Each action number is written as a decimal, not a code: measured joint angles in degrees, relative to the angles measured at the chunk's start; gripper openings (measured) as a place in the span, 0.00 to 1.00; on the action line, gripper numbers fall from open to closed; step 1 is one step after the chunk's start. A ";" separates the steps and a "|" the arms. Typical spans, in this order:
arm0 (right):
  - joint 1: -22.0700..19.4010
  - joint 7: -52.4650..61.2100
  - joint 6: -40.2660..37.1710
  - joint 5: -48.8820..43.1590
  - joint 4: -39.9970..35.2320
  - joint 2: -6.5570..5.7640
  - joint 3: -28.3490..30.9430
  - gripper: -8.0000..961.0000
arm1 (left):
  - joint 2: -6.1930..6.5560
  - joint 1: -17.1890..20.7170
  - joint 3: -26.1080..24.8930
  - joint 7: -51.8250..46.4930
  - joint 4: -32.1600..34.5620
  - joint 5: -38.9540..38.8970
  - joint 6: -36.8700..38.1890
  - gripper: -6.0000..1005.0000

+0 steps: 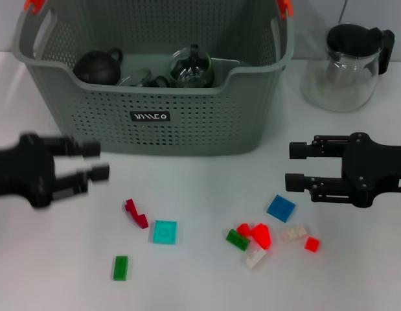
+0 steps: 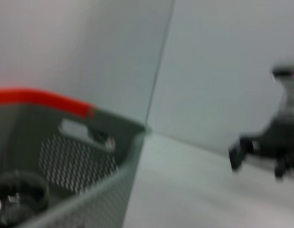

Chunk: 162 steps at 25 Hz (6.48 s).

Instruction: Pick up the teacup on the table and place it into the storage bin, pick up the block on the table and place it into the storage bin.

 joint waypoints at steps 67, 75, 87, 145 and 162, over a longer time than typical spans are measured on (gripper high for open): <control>-0.26 -0.24 1.49 -0.02 1.58 0.00 0.00 0.70 | -3.22 5.15 -3.03 39.31 -23.06 14.54 -20.53 0.61; -0.46 -0.24 1.49 -0.02 1.58 0.00 0.00 0.70 | -3.13 5.65 -3.58 39.94 -23.20 13.85 -18.04 0.61; -0.33 -0.31 1.77 -0.01 1.58 0.00 0.00 0.70 | -3.45 6.74 -4.91 45.99 -27.05 13.80 -21.96 0.61; -0.45 -0.34 1.84 -0.02 2.23 -0.24 0.00 0.70 | 2.14 -4.55 -25.69 22.37 -22.71 -1.37 2.86 0.41; -0.44 -0.42 1.93 -0.01 2.29 0.12 -0.03 0.70 | 3.21 -20.53 5.11 -28.30 -6.94 -1.35 -29.04 0.40</control>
